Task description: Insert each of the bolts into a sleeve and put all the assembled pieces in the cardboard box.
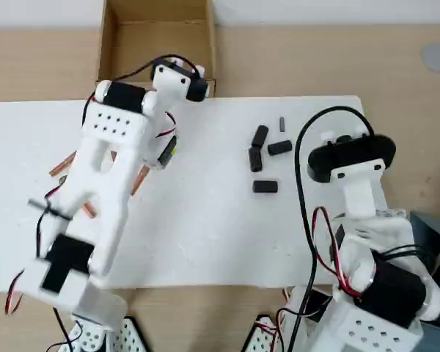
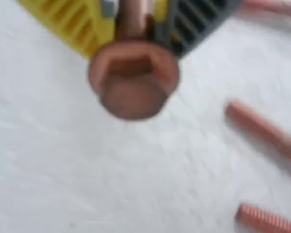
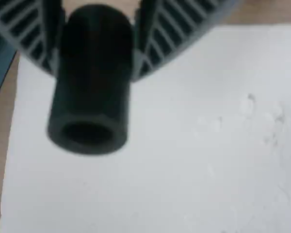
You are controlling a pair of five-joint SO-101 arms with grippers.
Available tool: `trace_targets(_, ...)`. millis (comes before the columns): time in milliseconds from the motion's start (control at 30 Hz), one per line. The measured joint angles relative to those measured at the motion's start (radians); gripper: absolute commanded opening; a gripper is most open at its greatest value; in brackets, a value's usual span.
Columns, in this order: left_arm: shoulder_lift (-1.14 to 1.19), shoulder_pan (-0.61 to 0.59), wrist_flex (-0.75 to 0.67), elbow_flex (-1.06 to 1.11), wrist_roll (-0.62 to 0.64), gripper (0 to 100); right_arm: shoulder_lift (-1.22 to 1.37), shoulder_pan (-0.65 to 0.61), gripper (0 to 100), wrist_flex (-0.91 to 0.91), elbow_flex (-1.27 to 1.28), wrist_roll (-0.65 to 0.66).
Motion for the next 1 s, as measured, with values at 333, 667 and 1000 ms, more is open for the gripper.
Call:
trace_targets(333, -0.468, -0.002, 0.058, 0.215, 0.215, 0, -0.114, -0.003, 0.9, 0.012, -0.005, -0.092)
trace_targets(667, -1.157, -0.029, -0.157, 0.726, 0.230, 0, -0.319, -0.098, 0.9, -0.186, 0.242, -0.258)
trace_targets(1000, -1.726, -0.130, -0.384, 1.106, 0.549, 0, -0.448, -0.423, 0.9, -0.334, 0.448, -0.486)
